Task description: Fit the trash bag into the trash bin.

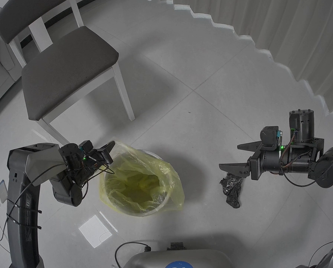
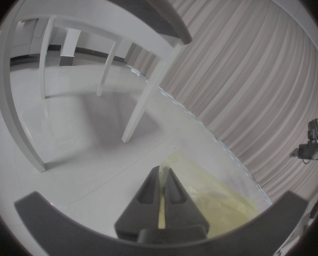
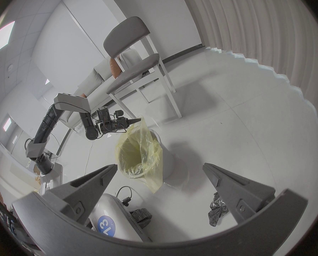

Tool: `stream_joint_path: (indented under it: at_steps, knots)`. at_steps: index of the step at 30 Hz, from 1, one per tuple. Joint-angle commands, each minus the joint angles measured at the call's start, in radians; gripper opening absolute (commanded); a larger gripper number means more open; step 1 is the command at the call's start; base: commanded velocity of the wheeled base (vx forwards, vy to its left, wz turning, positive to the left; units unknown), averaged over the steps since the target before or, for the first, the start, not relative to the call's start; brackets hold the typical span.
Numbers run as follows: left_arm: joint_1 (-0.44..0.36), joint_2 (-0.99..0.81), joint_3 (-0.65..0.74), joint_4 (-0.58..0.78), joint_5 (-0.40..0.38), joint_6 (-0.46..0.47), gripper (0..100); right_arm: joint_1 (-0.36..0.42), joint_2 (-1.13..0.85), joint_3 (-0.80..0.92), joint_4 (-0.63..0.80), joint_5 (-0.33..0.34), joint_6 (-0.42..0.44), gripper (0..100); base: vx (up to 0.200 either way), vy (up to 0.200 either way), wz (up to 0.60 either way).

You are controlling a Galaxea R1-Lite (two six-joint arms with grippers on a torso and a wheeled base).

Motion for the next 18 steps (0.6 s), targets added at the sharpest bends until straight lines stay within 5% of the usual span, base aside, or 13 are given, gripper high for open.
stream_joint_path:
  at_steps: [1, 18]
  knots:
    - [0.004, 0.038, -0.021, 0.003, -0.002, -0.004, 0, 0.001, 0.004, 0.003, 0.000, 0.000, -0.005, 100, 0.000, 0.000, 0.00]
    - [0.023, 0.090, -0.027, -0.003, -0.004, -0.004, 0, 0.001, 0.041, 0.031, -0.077, 0.014, -0.003, 100, 0.000, 0.000, 0.00]
